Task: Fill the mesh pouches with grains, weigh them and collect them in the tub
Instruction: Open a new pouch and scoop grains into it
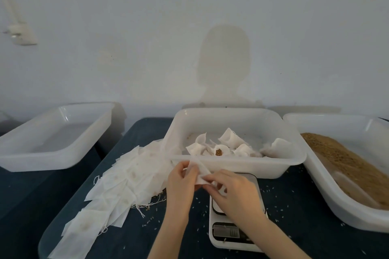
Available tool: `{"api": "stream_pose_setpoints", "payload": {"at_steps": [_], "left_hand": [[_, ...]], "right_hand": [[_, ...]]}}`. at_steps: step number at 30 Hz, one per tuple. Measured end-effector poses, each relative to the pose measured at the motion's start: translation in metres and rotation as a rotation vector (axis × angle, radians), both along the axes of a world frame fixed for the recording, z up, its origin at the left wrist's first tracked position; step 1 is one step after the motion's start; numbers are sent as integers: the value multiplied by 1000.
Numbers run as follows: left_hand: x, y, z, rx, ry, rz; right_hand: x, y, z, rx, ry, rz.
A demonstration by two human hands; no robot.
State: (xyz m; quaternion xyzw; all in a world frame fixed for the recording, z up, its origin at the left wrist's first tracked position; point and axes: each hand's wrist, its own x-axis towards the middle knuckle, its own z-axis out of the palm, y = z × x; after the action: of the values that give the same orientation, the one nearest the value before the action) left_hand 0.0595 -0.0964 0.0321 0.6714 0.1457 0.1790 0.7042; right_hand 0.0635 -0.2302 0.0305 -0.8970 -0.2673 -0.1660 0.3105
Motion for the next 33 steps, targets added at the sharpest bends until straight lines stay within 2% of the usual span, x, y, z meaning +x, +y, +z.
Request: {"api": "stream_pose_setpoints", "payload": {"at_steps": [4,9,12,23,28,31,33], "left_hand": [[-3,-9,-1,-81,5,-69],[-10,-24,-3,169,-48,-35],[-8,-31,-5,362,-9,-81],[-5,-39,-1,454,21,-163],[-3,-42,2,552,2,-230],[-4,-42,3,815,-27,-140],[-3,-42,6,1039,-17,-49]], "right_hand": [[4,-11,1,132,197,-105],[8,-20,1,412,397,-152],[5,-19,-2,452,441,-129],[3,-31,-1,517,649,35],[7,-36,-2,412,559,-49],[8,-42,-4,368,478,-210],[8,-46,-4,237,350,-366]]}}
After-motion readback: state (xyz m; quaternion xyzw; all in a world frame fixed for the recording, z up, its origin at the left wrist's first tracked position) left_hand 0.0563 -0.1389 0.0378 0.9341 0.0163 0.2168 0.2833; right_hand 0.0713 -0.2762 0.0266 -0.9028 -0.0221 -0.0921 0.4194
